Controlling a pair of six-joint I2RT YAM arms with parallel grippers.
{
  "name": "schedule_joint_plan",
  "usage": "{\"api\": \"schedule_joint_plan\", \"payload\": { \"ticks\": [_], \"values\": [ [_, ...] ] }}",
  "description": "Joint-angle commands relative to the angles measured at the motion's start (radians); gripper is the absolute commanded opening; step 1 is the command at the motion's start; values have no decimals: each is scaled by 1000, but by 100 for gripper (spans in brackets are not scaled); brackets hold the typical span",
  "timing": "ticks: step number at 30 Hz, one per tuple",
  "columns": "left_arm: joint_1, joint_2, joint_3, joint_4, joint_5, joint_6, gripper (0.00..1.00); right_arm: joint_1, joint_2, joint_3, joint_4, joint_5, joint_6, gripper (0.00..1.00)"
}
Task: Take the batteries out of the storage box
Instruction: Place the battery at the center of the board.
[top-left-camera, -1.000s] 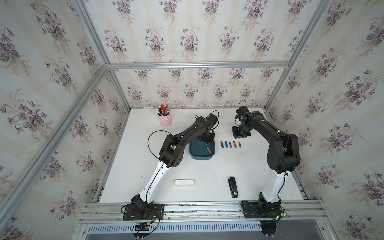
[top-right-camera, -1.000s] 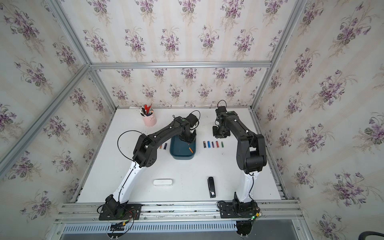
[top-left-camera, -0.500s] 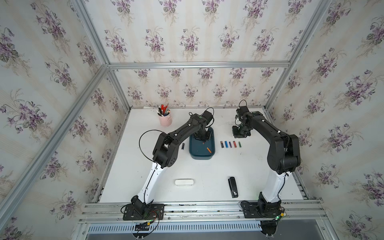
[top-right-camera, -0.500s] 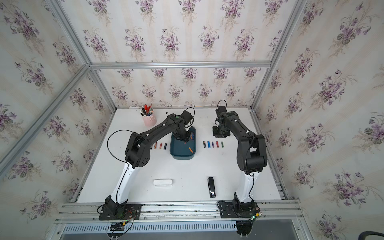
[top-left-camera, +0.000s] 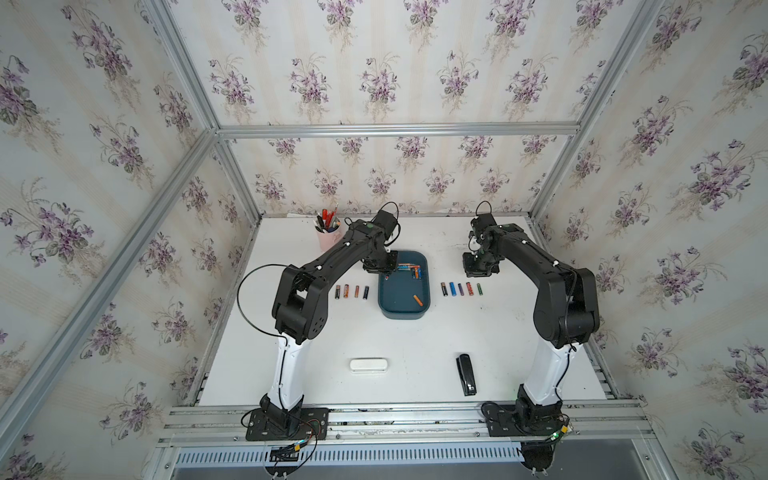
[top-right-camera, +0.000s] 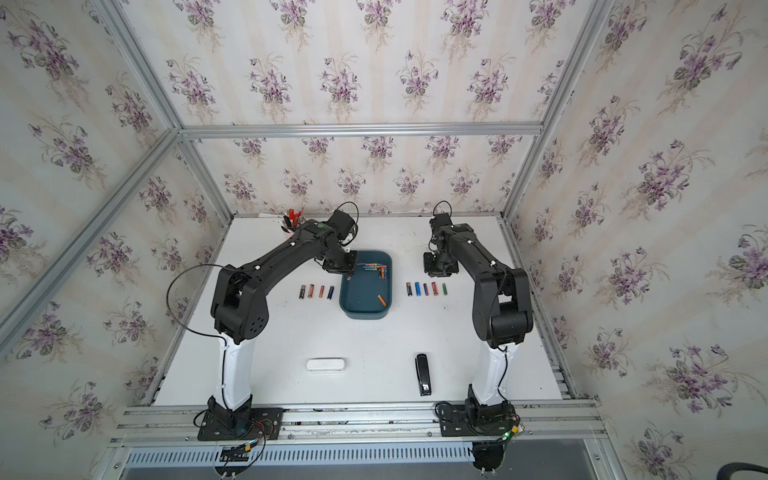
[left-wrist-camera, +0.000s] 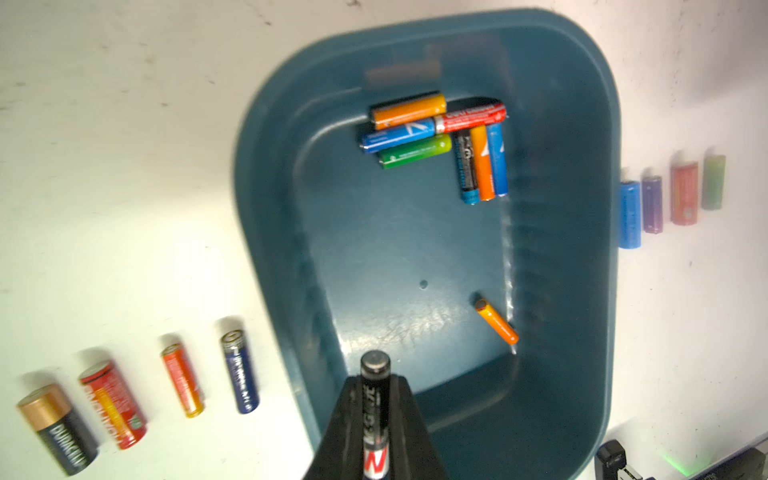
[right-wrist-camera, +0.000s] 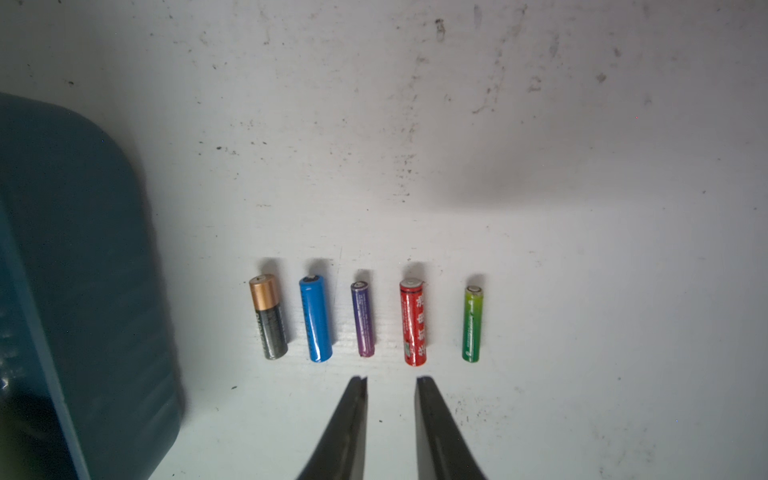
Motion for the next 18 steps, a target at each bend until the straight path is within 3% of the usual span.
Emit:
{"api": "schedule_joint_plan", "payload": {
  "ticks": [1,8,18],
  "values": [
    [50,-67,-70,12,-25,22,14,2,5,6,11,-2,6,26],
    [208,-196,-264,49,-36,63,15,4,13,12,7,1,4,26],
    [353,-205,-385,85,-54,133,15,10,21,27,-12,15,6,26]
  ]
}}
